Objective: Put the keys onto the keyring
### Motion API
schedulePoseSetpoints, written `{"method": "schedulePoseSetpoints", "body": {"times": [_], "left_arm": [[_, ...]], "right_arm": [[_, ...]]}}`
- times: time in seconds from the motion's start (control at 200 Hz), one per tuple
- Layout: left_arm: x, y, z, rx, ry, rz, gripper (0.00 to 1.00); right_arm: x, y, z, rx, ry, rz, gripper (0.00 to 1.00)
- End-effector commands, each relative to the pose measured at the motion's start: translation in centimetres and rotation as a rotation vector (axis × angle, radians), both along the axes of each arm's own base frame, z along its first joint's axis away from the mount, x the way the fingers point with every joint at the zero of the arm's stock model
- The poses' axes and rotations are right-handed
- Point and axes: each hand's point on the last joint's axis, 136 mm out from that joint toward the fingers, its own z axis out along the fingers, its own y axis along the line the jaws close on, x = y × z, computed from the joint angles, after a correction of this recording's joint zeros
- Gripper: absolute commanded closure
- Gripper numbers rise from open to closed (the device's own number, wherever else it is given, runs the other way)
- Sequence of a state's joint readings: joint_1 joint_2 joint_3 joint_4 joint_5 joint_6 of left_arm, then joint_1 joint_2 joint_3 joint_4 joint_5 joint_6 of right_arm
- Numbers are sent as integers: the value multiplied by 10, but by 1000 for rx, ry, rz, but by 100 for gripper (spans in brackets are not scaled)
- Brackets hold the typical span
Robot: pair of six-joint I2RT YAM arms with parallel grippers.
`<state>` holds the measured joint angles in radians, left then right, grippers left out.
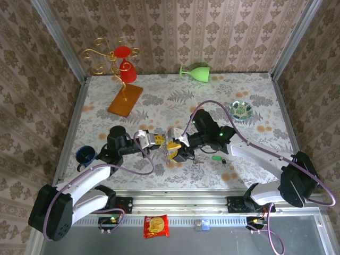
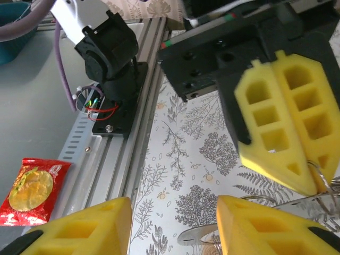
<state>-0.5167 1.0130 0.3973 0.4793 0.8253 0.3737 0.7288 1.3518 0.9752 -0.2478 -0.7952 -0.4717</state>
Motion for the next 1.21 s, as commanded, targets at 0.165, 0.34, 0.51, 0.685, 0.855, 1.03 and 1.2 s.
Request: {"method": "schedulePoseSetpoints", "body": {"times": [0.165,0.34,0.51,0.685,0.855,1.03,1.2], "left_arm": [[-3,-4,14,-40,-12,-29,100],[-8,-6,15,-61,16,-60,100],[-10,-7,17,-74,26,-75,100],[-11,-7,17,-79,27,-85,100],[-11,-8,17,-85,34,-92,100],[-11,-8,17,-85,33,-92,100],[-10,-8,15,-78,35,-93,100]], "right_arm": [[49,-18,10,5,-217,-244,69],[65,-8,16,45,-252,-272,63],[62,1,13,49,-244,-228,62],[60,4,13,55,-242,-209,71],[57,5,16,68,-241,-193,82],[52,7,19,75,-233,-163,84],[47,9,19,69,-218,-130,85]]}}
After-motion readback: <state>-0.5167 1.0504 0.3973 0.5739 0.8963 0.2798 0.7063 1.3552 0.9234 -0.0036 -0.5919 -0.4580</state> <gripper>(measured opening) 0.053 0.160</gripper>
